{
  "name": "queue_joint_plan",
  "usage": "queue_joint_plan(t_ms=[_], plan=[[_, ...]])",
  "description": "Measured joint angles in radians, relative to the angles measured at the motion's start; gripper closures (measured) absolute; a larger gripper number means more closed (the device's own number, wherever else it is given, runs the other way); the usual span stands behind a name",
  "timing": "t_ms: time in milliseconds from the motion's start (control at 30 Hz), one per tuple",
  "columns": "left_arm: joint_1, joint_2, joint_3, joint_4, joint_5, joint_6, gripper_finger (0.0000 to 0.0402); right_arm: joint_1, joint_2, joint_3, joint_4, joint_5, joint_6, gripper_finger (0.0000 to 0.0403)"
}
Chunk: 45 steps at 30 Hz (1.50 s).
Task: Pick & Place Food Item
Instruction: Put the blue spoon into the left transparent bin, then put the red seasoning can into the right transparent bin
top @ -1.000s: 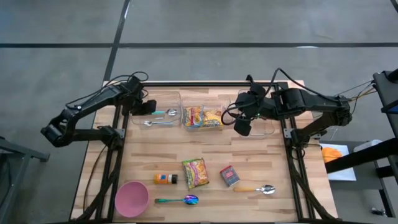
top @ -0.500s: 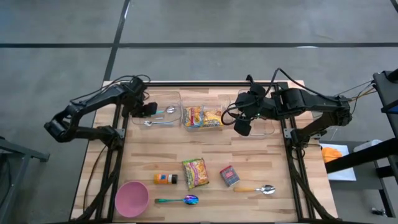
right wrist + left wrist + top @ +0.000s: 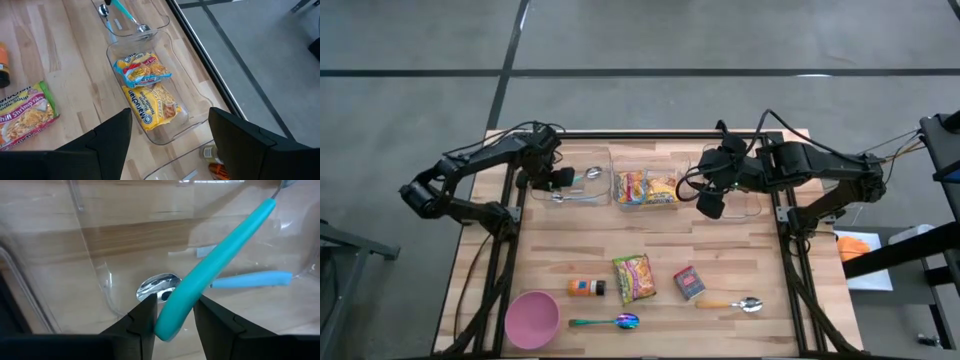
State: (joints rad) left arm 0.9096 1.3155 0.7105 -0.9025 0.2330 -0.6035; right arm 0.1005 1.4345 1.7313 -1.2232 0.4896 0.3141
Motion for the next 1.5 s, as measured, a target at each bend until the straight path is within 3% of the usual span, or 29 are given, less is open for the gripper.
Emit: queue_joint_plan(t_ms=[467, 867, 1100, 1300, 1500], plan=[[0.0, -0.01, 0.037, -0.004, -0.04, 0.085, 0.0262, 0.0, -0.001, 0.0, 0.0, 0.0, -0.011, 0.0141], [-0.001, -0.01, 0.039, -0.038, -0.076, 0.114, 0.0141, 0.0, -0.001, 0.0, 0.0, 0.0, -0.024, 0.0141], [-0.019, -0.047, 0.119, -0.038, -0.08, 0.139, 0.0127, 0.0, -0.001, 0.001, -0.008, -0.001, 0.016, 0.0141], [-0.138, -0.183, 0.207, 0.009, -0.058, 0.117, 0.0156, -0.019, -0.001, -0.007, -0.124, -0.168, 0.208, 0.0141], [-0.394, -0.368, 0.15, 0.34, -0.077, -0.085, 0.02, -0.014, 0.002, -0.063, -0.172, -0.361, 0.488, 0.0141]])
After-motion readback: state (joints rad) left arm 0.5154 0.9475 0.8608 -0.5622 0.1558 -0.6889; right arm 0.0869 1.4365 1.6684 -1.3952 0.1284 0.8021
